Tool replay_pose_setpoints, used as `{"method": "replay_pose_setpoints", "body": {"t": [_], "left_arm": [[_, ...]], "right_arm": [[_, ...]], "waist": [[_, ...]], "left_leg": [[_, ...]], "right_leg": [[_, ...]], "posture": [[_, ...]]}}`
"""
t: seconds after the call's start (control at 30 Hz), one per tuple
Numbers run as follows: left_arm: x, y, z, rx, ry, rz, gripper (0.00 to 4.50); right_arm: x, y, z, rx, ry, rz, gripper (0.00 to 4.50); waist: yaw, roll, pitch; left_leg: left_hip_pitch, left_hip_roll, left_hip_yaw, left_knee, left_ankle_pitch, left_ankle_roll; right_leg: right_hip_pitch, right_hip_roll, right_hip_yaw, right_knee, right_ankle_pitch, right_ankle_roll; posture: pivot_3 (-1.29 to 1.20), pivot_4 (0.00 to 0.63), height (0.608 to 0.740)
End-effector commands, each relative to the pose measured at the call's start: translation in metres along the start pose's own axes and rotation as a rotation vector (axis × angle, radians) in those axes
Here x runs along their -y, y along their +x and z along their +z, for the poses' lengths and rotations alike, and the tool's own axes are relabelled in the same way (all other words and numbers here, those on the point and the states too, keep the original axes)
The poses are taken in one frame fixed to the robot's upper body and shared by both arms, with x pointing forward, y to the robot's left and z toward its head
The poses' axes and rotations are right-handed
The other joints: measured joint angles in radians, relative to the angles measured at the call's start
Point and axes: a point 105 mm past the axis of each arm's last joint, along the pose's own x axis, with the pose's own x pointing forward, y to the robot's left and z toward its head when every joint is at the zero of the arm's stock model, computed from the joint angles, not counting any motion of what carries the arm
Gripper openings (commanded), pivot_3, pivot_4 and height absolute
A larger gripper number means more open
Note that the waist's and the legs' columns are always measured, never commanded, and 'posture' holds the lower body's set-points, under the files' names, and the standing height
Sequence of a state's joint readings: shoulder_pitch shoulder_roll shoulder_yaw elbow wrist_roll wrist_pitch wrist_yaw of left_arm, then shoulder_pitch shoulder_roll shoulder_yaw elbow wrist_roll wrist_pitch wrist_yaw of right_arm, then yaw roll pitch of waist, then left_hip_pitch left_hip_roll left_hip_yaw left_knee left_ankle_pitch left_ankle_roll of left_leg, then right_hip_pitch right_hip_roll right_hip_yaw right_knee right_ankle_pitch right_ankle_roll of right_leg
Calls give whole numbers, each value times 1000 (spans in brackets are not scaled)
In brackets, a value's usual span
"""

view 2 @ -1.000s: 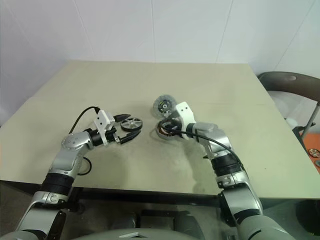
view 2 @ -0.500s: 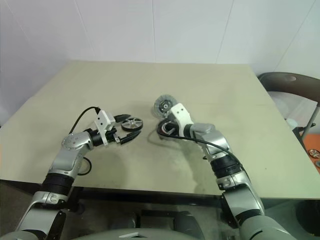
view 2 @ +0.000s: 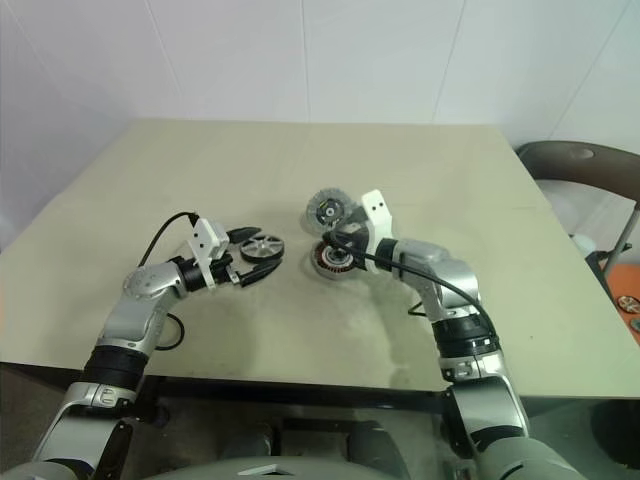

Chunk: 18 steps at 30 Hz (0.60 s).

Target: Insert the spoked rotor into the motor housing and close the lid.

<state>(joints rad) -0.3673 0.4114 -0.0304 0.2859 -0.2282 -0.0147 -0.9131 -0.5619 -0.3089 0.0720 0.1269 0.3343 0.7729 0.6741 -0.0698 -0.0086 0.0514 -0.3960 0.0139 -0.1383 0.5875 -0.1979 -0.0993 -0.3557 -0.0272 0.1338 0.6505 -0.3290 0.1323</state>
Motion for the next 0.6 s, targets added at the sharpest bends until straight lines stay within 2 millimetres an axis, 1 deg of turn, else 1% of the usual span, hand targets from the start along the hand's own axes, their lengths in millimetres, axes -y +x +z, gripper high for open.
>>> {"method": "replay_pose_setpoints", "body": {"t": [0.03,0.1,0.17,0.23,0.3,0.43,0.53,0.6], "left_arm": [[-3,0,14,31,49,0,4500],[-2,0,14,28,51,-1,4500],[-3,0,14,26,53,0,4500],[-4,-1,14,25,56,2,4500],[-4,-2,14,24,58,4,4500],[-5,-2,13,20,59,5,4500],[-4,-1,12,15,57,2,4500],[-3,-1,11,13,57,0,4500]], "right_arm": [[9,3,-1,-53,-98,-70,25],[15,5,-12,-109,-108,-105,25],[16,6,-18,-138,-101,-108,25],[18,6,-30,-199,-128,-121,25],[19,6,-37,-226,-140,-132,25],[10,11,-34,-202,-126,-103,25],[-11,21,-23,-131,-95,-16,25],[-19,25,-16,-91,-74,6,25]], "waist": [[0,0,0],[0,0,0],[0,0,0],[-1,0,0],[0,0,0],[0,0,0],[-2,-1,0],[-6,0,0]], "left_leg": [[0,0,0,0,0,0],[0,0,0,0,0,0],[0,0,0,0,0,0],[0,0,0,0,0,0],[1,0,0,0,0,0],[3,0,0,1,0,0],[3,0,0,1,0,0],[3,0,0,1,0,0]], "right_leg": [[0,0,0,0,0,0],[0,0,0,0,0,0],[0,0,0,0,0,0],[0,0,0,0,0,0],[1,0,0,0,0,0],[3,0,0,0,0,0],[3,0,0,0,0,0],[3,0,0,0,0,0]], "posture": [[0,0,740],[0,0,740],[0,0,740],[0,0,740],[0,0,740],[0,0,740],[0,0,740],[0,0,740]]}}
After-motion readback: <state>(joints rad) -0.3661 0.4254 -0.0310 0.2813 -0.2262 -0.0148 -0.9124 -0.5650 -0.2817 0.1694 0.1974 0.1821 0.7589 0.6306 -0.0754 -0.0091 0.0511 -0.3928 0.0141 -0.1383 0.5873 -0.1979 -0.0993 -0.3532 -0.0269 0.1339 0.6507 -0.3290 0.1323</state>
